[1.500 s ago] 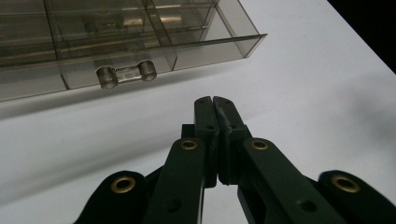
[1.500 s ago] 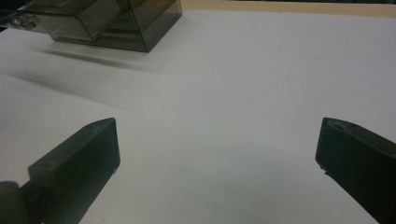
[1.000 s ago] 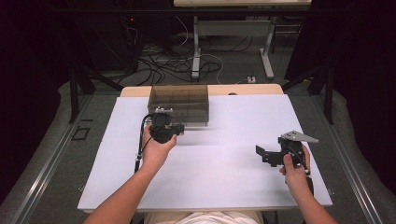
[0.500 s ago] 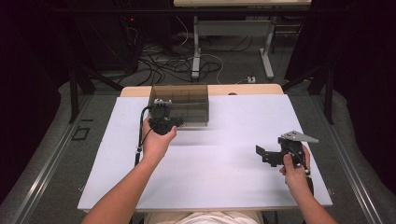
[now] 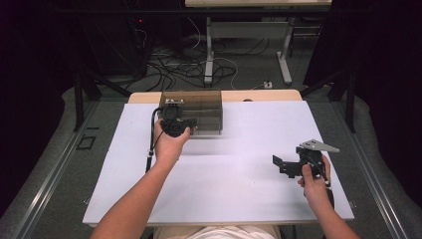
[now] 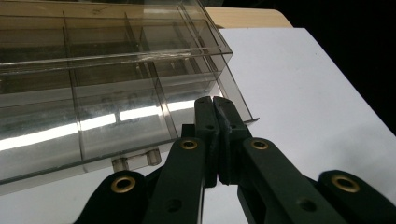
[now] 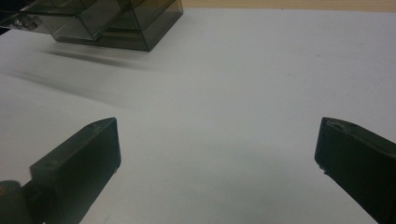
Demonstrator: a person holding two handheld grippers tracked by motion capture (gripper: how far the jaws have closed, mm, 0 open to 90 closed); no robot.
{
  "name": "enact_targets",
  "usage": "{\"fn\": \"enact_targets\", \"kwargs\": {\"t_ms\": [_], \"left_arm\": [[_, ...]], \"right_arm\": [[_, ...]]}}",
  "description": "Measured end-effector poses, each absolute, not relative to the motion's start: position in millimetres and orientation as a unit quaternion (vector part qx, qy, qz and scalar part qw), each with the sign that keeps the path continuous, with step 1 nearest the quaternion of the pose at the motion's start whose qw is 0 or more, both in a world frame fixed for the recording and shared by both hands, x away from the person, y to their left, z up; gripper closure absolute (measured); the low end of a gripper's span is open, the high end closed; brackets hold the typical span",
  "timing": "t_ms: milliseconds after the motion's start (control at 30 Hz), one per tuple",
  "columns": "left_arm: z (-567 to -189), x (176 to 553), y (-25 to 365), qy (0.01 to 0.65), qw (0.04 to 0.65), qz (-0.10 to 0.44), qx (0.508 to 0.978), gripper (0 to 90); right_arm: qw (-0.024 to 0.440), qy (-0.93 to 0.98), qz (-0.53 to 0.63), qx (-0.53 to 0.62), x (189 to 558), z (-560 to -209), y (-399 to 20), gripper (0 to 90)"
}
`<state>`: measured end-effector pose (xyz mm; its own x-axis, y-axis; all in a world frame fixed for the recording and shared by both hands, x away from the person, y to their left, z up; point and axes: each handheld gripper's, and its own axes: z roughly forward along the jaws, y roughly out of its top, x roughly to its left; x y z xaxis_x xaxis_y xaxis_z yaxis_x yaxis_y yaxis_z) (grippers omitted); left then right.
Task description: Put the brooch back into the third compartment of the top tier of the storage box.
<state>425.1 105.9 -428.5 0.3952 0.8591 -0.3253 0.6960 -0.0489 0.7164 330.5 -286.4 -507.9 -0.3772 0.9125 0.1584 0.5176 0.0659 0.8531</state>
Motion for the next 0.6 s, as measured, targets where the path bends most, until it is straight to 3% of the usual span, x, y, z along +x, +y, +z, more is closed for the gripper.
{"fn": "enact_targets", "kwargs": {"t_ms": [600], "left_arm": [[-432, 439, 98, 0.554, 0.447, 0.101, 0.695, 90.0]], "right_arm": [[0.216, 0.697, 0.451, 0.514, 330, -508, -286, 0.1]]}}
